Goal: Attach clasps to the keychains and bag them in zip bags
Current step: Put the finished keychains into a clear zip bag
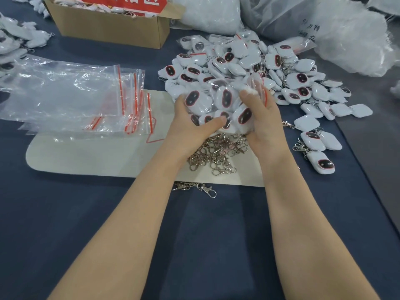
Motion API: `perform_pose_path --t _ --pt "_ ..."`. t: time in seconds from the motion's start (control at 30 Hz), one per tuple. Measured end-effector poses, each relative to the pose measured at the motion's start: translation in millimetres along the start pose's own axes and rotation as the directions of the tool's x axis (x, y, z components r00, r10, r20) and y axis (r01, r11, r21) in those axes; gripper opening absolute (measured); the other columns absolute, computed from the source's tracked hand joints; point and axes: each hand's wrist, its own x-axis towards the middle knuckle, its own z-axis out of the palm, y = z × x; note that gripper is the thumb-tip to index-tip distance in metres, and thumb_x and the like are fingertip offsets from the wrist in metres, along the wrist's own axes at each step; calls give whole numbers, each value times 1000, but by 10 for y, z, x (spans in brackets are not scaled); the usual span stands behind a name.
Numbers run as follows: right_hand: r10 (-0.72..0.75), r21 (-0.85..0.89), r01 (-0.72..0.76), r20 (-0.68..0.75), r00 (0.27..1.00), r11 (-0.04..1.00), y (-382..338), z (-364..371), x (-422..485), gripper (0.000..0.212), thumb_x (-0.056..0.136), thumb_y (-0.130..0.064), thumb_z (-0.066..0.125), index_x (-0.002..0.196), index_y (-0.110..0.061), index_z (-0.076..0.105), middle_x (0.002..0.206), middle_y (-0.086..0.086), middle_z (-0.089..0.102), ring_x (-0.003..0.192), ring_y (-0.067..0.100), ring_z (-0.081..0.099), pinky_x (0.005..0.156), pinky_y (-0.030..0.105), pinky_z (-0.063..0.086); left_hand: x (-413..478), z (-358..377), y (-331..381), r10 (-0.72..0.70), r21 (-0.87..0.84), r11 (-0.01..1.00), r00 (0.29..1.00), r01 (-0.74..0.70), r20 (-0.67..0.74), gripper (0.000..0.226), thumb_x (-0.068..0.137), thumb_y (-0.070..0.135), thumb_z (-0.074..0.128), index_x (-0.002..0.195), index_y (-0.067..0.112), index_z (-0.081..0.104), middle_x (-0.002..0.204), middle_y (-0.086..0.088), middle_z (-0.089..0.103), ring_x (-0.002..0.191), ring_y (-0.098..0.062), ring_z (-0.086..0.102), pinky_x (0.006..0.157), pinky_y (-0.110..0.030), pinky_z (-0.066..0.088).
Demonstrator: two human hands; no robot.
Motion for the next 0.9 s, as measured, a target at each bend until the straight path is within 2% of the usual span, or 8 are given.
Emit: perform_pose_path --t 0.1,0.2,0.3,0.43,0.53,0.67,0.77,0.9 --pt "-15 -43 16 22 1000 999 26 1 4 45 90 -3 61 134 -4 50 126 21 61 115 36 61 102 57 45 10 0 -29 15 44 999 999 -14 -32 98 72 28 80 146 32 16 101 33 43 92 14 49 99 -34 48" --pt "-24 -22 25 54 998 999 25 -16 5 48 89 -2 60 136 -4 49 126 19 62 115 34 62 103 56 44 3 6 -5 59 73 996 996 -55 -60 100 74 35 79 149 30 13 114 33 43 94 19 48 88 -10 42" --pt "-24 -8 25 125 992 1000 -6 -31 -12 49 85 -4 62 133 -9 51 120 13 66 109 31 65 99 50 49 -12 -7 44 40 59 998 990 -32 -137 93 75 51 72 148 32 17 144 5 39 122 -9 45 98 -30 41" --pt "-5 -40 14 218 976 999 -51 -26 -38 57 81 -5 63 136 -9 48 120 10 66 108 27 65 92 41 52 -9 -97 98 44 -11 999 963 -48 -264 69 80 49 68 138 31 35 127 7 47 112 -9 49 90 -27 43" --pt "12 -77 8 257 966 997 -54 -35 -41 56 81 -4 63 135 -12 49 122 9 66 112 27 64 97 42 51 20 -156 112 -47 -80 996 970 29 -237 50 80 44 70 123 31 49 117 2 55 104 -11 57 90 -36 49" --pt "36 -106 -7 273 961 994 -40 -36 -46 49 82 -3 61 130 -15 53 116 6 69 107 24 66 95 41 52 33 -140 90 -19 -56 998 960 3 -281 46 80 39 72 119 29 50 107 5 59 97 -7 58 70 -20 43" --pt "39 -108 -9 278 960 994 -47 -48 -41 47 85 -2 60 130 -13 53 114 6 69 104 24 67 91 38 53 1 -119 105 162 110 985 939 -134 -302 68 77 48 71 133 27 38 122 11 53 109 -2 50 85 -15 36" --pt "37 -131 -4 254 966 991 -30 -55 -37 49 88 -1 60 134 -14 51 109 2 71 103 20 68 89 34 53 -1 -67 39 295 382 901 936 -205 -193 82 78 39 73 144 22 29 142 3 38 130 -10 34 108 -34 34"
